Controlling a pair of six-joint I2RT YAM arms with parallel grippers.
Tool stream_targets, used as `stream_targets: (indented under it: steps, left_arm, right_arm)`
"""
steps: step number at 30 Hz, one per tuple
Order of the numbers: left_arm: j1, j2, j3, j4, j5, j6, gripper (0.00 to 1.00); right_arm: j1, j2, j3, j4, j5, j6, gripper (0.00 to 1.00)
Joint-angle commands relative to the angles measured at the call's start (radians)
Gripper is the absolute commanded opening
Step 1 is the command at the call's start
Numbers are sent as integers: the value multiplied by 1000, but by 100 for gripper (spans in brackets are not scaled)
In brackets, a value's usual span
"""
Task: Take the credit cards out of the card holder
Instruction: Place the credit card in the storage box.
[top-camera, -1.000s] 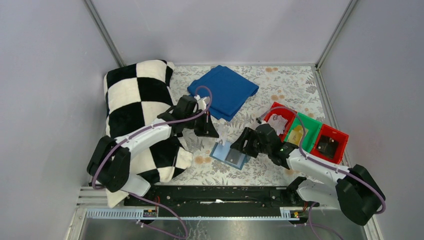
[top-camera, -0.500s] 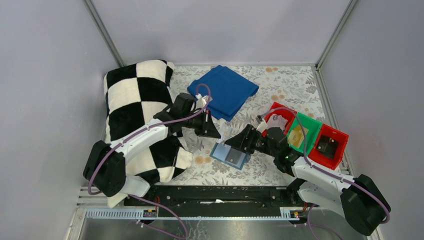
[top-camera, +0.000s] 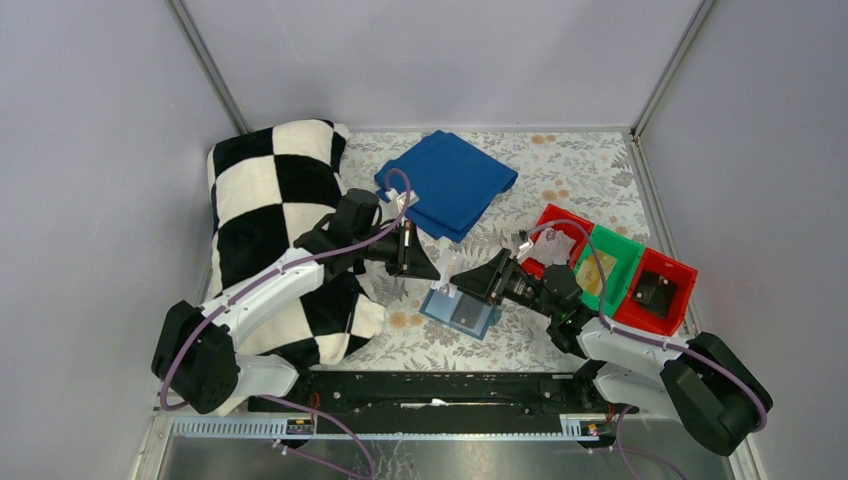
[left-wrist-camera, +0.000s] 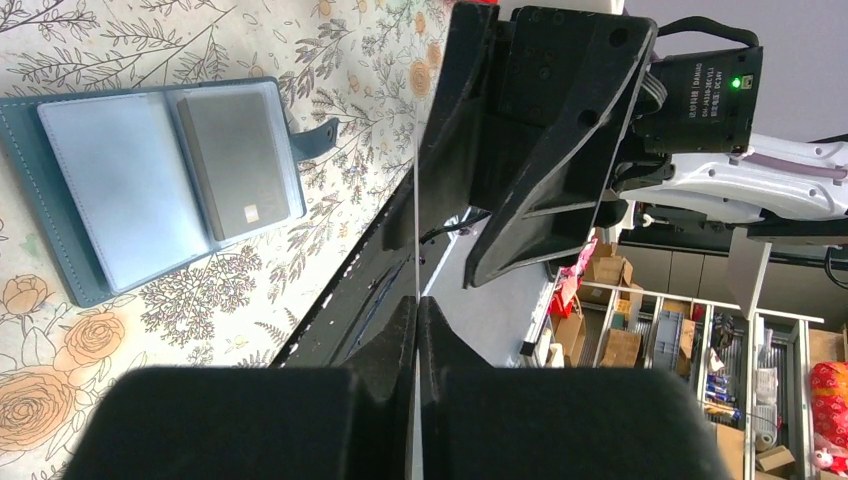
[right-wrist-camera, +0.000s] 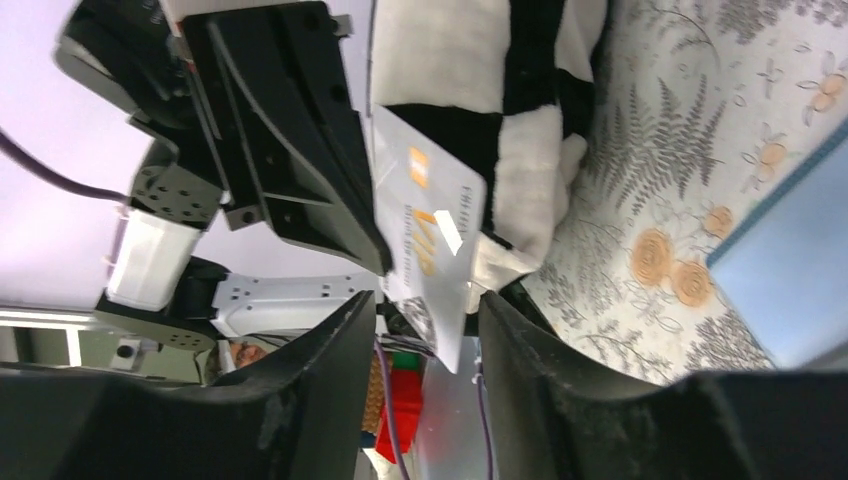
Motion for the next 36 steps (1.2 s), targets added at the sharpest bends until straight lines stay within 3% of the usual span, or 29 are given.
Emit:
stream_targets:
  steps: [1,7,12,13,15,18,21,28,32,36]
  left_arm:
    - [6,-30,-3,35,22,-5,0]
    - [6,-34,-5,47,31,-18,0]
    - [7,-12,4,33,27,0,0]
    - [6,-8,15,8,4,13,0]
    - [6,1,53,-72,-64,56,18]
    - [6,-1,91,-152,-146,110,57]
    - [6,3,128,-228,-236,161,72]
    - [6,17,127,-211,-298,154,74]
    - [6,19,116,-185,-287,163,77]
    - [6,33,112,-197,-272,186,78]
  right_arm:
    - [-5,1,-8,178,-15,44,47]
    - [-5,4,19,144,-9,23,32]
    - [-6,62,31,191,-13,42,0]
    - [-6,66,27,188,-8,42,0]
    - [-6,59,28,141,3,23,0]
    - [-5,-34,120,-214,55,-113,0]
    - [-53,-131,244,-631,180,-264,0]
    - [-387,-167,433,-1187,214,-549,0]
    - [-547,-106,504,-1308,230,-662,0]
    - [-616,-40,570,-1339,265,-722,0]
